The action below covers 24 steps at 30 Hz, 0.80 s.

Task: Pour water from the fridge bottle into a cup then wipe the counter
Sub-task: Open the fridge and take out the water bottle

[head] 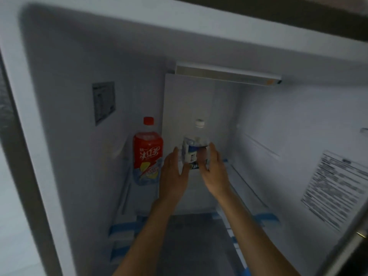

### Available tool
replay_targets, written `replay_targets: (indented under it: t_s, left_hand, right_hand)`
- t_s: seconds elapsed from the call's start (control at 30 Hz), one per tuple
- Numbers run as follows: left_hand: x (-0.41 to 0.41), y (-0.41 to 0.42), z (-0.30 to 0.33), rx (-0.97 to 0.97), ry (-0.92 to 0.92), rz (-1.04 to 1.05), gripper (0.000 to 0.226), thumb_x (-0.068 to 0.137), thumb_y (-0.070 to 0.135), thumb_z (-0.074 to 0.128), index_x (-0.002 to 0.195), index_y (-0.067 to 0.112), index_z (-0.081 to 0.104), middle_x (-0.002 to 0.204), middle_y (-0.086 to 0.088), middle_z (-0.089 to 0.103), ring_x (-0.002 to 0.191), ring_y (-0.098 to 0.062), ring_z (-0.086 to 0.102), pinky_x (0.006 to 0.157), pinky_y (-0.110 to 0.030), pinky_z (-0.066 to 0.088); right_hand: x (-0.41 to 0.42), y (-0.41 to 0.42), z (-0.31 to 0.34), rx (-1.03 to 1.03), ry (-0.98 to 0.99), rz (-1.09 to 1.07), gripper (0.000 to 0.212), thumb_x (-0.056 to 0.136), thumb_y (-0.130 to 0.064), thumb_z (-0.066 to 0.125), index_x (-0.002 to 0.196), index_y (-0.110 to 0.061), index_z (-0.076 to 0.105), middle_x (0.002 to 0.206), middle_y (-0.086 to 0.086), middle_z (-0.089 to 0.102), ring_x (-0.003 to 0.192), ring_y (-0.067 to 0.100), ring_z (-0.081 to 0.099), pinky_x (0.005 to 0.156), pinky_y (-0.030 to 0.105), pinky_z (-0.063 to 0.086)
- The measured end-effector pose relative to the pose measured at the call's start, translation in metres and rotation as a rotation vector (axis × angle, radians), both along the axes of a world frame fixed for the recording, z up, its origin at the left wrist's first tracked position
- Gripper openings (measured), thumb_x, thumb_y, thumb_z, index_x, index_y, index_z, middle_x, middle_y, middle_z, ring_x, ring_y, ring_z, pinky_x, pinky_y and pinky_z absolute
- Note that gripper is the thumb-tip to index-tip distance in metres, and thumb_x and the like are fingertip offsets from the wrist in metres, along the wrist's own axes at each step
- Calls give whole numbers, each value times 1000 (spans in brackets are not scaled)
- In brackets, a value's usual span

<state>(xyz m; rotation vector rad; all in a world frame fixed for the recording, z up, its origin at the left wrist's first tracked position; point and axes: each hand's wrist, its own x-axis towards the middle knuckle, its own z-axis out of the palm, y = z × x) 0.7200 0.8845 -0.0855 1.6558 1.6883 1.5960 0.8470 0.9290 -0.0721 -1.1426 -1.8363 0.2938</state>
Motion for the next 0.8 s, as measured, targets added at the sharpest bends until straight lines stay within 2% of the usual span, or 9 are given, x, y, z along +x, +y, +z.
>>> replay_targets:
  t_s: [0.13,0.2,0.27,0.37,0.4,0.43,0.57,0.7,0.8]
  left_hand:
    - [0,21,6,0,-49,-82,57,102,27,42,153,21,16,155,-1,27,140,-9,25,102,-3,13]
    - [0,32,5,12,-46,-128,57,102,23,44,153,19,17,151,-1,32,135,-5,29,92,9,16]
    - [0,37,4,18,-61,-160,59,102,22,45,152,20,14,150,4,31,132,-1,28,88,12,17]
    - [3,36,5,54,-99,-194,59,102,19,44,150,21,11,142,11,28,130,-1,28,88,11,19]
    - [4,35,4,72,-107,-197,58,101,17,45,149,23,11,140,10,29,130,-2,29,88,10,20]
    - [4,34,2,88,-113,-198,57,101,16,45,146,26,12,141,9,30,131,-3,30,90,9,21]
    - [4,28,-8,111,-134,-212,58,100,25,45,149,31,15,152,2,33,137,-5,33,102,1,25]
    - [7,1,-4,178,-175,-251,58,98,38,48,150,34,22,153,8,33,141,2,27,116,-18,25]
    - [6,-21,3,236,-167,-256,62,94,49,48,150,32,27,152,8,35,141,-2,27,116,-27,26]
  right_hand:
    - [-4,14,4,-146,181,140,57,101,-35,43,148,-35,11,146,-6,31,132,4,32,104,15,23]
    - [-4,18,8,-161,231,217,51,102,-33,43,142,-41,12,141,-13,34,128,1,37,101,10,29]
    - [-3,22,8,-192,253,292,49,102,-30,43,141,-40,16,141,-15,37,125,1,43,100,8,35]
    - [0,28,1,-216,250,315,64,99,-31,46,153,-25,11,150,-8,35,132,8,43,112,30,36]
    - [1,27,-1,-212,256,315,66,99,-30,46,154,-22,9,152,-6,34,134,8,42,113,34,35]
    - [2,25,-3,-209,270,315,66,99,-27,47,154,-22,9,153,-5,33,134,6,42,114,33,34]
    - [3,7,-7,-170,382,316,62,99,-20,47,151,-26,16,146,-13,38,123,-12,45,103,12,37]
    - [7,-22,-6,-81,435,299,60,98,-19,49,150,-29,21,147,-10,42,127,-2,47,104,19,40]
    - [9,-51,0,-18,454,256,58,99,-22,49,150,-32,23,146,-14,44,129,2,47,106,24,42]
